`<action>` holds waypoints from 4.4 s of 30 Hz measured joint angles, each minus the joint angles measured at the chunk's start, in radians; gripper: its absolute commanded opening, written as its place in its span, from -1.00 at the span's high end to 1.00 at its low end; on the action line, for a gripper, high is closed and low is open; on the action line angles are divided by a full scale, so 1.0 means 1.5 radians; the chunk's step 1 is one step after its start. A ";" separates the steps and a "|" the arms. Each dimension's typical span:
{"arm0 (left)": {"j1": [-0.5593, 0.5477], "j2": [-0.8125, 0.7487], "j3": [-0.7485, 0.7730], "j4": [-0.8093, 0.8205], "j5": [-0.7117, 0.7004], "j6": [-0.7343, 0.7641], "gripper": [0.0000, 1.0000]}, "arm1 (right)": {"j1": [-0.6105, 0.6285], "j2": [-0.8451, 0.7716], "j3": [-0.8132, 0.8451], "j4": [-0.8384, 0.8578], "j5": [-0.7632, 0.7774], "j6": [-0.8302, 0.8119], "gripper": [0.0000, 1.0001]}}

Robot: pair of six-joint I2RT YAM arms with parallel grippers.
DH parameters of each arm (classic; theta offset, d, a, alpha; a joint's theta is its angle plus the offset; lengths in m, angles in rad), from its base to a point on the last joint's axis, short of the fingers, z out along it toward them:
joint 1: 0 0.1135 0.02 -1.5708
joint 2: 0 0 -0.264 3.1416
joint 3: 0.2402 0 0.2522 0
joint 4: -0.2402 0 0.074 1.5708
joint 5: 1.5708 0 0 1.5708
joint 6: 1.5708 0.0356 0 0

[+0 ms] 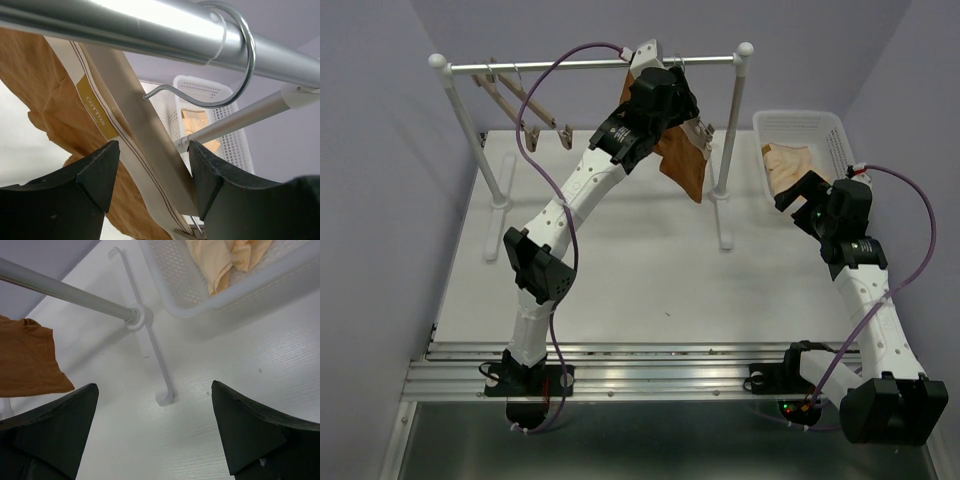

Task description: Remove the underwear clipped to the hanger

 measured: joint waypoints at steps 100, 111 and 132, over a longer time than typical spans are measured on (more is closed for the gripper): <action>-0.099 -0.571 -0.772 0.120 0.071 0.281 1.00 | -0.001 -0.073 -0.077 0.276 -0.583 -0.169 -1.00; -0.099 -0.766 -0.879 0.049 0.297 0.249 1.00 | 0.053 0.101 0.219 -0.092 -0.833 -0.803 -1.00; -0.099 -0.771 -0.936 -0.045 0.357 0.274 1.00 | 0.402 0.394 0.583 -0.624 -0.465 -1.303 -1.00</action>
